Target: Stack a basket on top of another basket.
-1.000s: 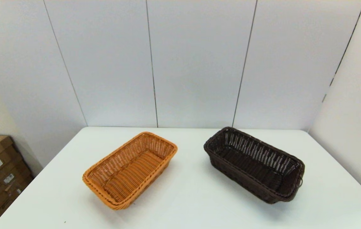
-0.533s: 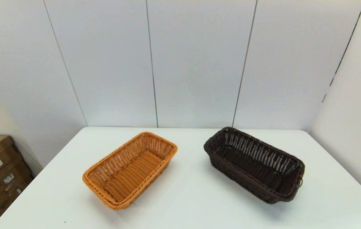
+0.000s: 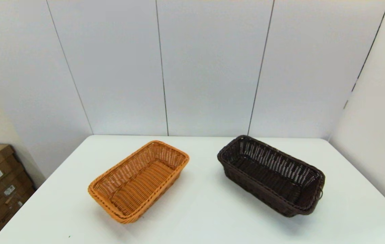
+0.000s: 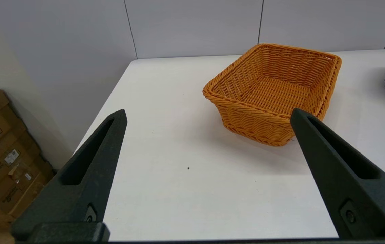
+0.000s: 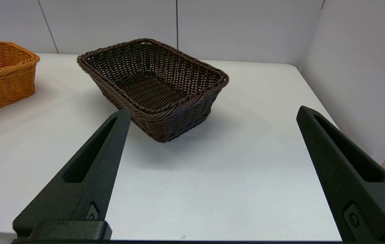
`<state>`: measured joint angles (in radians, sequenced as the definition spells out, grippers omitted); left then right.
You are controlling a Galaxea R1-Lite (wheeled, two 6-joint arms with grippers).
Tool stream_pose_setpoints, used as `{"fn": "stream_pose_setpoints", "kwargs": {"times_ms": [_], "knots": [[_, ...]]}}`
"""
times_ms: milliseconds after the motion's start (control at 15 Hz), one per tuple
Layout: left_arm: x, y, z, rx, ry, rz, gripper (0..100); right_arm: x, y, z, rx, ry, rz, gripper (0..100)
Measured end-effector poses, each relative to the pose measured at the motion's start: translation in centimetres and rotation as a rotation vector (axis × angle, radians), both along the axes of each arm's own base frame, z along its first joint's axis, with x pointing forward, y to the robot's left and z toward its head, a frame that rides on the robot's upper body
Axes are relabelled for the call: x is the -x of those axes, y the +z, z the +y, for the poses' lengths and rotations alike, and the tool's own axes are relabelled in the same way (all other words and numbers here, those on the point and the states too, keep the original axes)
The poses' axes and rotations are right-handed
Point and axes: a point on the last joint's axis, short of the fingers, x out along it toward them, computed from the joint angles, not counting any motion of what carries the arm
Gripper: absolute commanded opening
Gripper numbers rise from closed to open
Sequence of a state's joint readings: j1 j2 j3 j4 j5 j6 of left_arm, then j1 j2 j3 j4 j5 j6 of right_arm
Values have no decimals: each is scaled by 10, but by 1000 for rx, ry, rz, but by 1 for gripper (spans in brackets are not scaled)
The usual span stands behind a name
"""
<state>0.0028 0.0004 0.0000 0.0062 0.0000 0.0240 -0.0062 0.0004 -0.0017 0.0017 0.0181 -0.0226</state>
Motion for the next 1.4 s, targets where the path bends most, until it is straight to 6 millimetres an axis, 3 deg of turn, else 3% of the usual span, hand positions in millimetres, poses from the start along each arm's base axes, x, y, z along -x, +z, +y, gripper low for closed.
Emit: {"fn": "stream_pose_setpoints", "kwargs": {"times_ms": [667, 1400], "knots": [[1, 1, 0, 3, -3, 1, 100, 0, 0, 0, -1, 0, 0, 100], [16, 34, 0, 4, -3, 7, 100, 0, 0, 0, -5, 0, 0, 100]]}}
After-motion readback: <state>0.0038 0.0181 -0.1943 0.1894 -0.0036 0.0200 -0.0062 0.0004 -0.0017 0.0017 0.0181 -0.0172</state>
